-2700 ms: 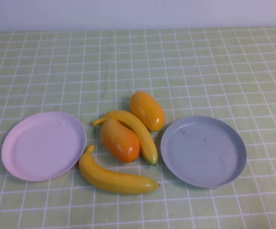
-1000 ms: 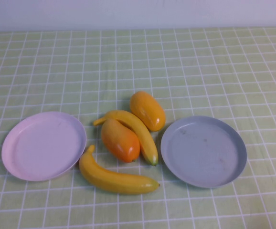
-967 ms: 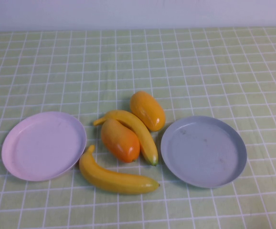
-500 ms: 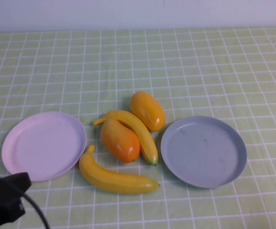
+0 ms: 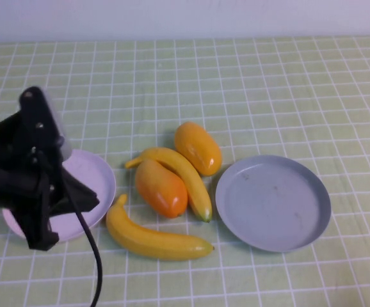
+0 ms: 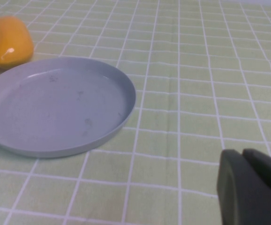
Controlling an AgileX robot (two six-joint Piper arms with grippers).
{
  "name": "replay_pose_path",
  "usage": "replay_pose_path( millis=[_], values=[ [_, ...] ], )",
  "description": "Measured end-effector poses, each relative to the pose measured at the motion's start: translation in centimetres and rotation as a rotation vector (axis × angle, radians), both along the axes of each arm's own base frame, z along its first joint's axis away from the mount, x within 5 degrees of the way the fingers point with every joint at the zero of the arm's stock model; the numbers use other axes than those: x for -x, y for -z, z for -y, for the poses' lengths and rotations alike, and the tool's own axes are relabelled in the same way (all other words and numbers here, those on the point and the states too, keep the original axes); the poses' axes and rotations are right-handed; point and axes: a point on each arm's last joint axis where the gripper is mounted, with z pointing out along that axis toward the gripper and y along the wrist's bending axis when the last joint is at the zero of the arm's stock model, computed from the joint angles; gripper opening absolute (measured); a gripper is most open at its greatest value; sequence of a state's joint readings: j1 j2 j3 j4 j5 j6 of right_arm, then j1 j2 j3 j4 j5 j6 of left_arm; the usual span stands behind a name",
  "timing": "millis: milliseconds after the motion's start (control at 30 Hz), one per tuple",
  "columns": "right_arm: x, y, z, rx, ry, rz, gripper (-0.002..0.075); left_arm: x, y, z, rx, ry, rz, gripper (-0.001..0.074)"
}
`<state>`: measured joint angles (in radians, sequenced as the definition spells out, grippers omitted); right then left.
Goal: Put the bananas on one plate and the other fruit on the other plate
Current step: Put one type of fruit in the left plate
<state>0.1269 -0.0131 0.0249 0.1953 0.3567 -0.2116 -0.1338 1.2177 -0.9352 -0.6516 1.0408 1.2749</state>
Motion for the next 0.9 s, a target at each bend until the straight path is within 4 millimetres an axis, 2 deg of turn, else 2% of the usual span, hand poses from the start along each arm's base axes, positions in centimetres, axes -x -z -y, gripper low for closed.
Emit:
replay_pose_path(
  millis=[133, 233, 300, 400, 467, 567, 633, 733, 900],
  values=[
    [0.0, 0.0, 0.0, 0.000, 0.000, 0.002, -0.0015, -3.2, -0.1, 2.1, -0.105, 0.287, 0.134, 0.0000],
    [0.0, 0.0, 0.0, 0.000, 0.000, 0.002, -0.0015, -5.1, 0.1, 3.8, -0.167, 0.392, 0.162, 0.0005],
    [0.0, 0.0, 0.0, 0.000, 0.000, 0.002, -0.0015, -6.3, 0.7, 4.8, -0.215, 0.443, 0.163, 0.0037],
    [0.0, 0.0, 0.0, 0.000, 0.000, 0.002, -0.0016, -8.2, 2.3, 6.1, -0.296, 0.512, 0.148, 0.0159],
    [0.0, 0.0, 0.0, 0.000, 0.000, 0.002, -0.0016, -9.3, 3.2, 6.9, -0.324, 0.530, 0.154, 0.0288],
    [0.0, 0.0, 0.0, 0.000, 0.000, 0.002, -0.0015, -10.8, 4.7, 8.0, -0.342, 0.508, 0.210, 0.0522],
    [0.0, 0.0, 0.0, 0.000, 0.000, 0.002, -0.0016, -11.6, 5.6, 8.6, -0.354, 0.509, 0.257, 0.0621],
    [0.0, 0.0, 0.0, 0.000, 0.000, 0.002, -0.0015, -12.4, 6.8, 9.0, -0.388, 0.572, 0.316, 0.0666],
    [0.0, 0.0, 0.0, 0.000, 0.000, 0.002, -0.0015, -13.0, 8.4, 9.4, -0.413, 0.678, 0.352, 0.0668]
  ],
)
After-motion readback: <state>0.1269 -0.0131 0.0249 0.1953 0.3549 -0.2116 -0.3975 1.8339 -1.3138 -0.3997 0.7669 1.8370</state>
